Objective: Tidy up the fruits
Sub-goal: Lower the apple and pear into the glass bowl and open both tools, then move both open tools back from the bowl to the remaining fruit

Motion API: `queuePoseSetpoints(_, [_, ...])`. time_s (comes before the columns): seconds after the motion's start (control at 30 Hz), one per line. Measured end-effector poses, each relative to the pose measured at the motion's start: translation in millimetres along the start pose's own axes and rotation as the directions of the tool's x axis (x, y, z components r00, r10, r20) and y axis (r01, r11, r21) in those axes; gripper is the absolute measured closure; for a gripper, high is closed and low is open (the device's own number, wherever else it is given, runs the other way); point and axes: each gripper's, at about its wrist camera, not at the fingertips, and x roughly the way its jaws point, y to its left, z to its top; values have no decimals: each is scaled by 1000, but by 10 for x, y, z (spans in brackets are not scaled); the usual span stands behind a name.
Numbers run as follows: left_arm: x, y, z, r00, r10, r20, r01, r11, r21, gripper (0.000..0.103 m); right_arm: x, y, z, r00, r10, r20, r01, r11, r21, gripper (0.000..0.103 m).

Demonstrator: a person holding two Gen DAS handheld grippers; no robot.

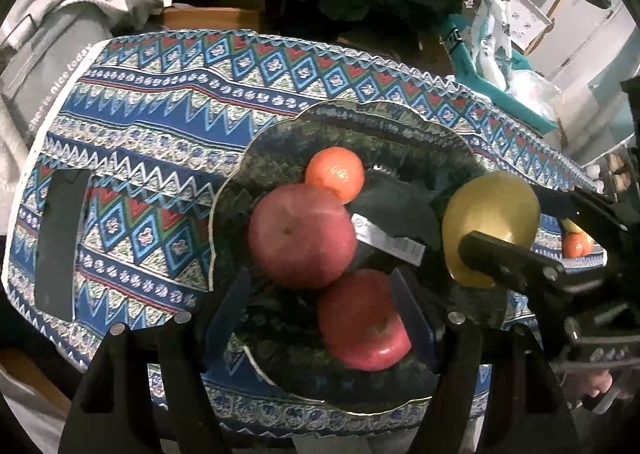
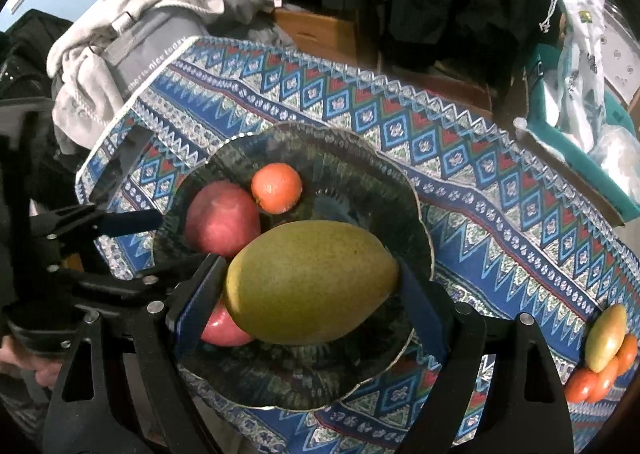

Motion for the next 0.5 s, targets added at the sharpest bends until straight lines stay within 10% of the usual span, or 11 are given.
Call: queuePoseSetpoints(0.5, [-81, -140, -96, 1000, 25, 3, -25, 998, 64, 29, 305, -81, -96, 996, 6, -94, -2, 999, 41, 24])
